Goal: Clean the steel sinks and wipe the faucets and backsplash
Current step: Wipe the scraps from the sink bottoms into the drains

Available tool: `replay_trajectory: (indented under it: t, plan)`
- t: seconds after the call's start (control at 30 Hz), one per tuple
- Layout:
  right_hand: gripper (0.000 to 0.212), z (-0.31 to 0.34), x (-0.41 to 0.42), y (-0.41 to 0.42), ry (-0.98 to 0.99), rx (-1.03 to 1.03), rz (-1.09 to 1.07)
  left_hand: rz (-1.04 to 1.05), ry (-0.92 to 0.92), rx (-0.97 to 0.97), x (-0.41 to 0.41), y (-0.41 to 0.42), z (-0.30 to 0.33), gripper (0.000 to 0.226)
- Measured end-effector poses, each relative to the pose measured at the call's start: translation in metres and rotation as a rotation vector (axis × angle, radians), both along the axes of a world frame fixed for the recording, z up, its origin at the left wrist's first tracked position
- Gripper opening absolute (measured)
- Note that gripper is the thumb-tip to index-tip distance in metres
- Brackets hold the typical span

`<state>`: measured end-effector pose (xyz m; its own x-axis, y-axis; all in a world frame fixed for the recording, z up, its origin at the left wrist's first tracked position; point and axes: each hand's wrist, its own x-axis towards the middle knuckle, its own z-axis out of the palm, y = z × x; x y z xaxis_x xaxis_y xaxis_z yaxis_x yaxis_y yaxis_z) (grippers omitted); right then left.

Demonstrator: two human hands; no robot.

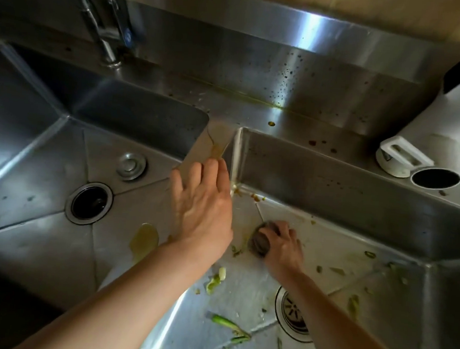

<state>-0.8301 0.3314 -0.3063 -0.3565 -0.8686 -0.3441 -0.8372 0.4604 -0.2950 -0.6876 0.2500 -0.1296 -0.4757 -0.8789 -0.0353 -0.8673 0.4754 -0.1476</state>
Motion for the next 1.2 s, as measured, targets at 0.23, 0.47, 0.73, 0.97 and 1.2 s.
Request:
replay_trajectory:
  t: [0.23, 0.47, 0.73, 0.97, 1.2]
  plan:
    - [0.023, 0.034, 0.002, 0.042, -0.146, 0.135, -0.083, -0.019, 0.02, 0.082, 0.003, 0.001, 0.009, 0.093]
    - [0.049, 0.047, 0.007, -0.078, -0.21, -0.217, -0.095, -0.018, 0.181, -0.051, 0.014, -0.001, 0.0, 0.094]
    - [0.055, -0.008, 0.031, -0.098, 0.124, 0.038, 0.126, -0.028, 0.095, -0.091, 0.015, -0.001, -0.004, 0.087]
    - [0.069, 0.003, 0.014, -0.017, 0.03, 0.119, -0.034, -0.012, -0.029, 0.033, 0.015, 0.0, 0.007, 0.092]
    - [0.051, 0.025, 0.01, 0.073, 0.021, 0.287, -0.167, -0.007, -0.009, 0.108, 0.011, 0.005, 0.015, 0.093]
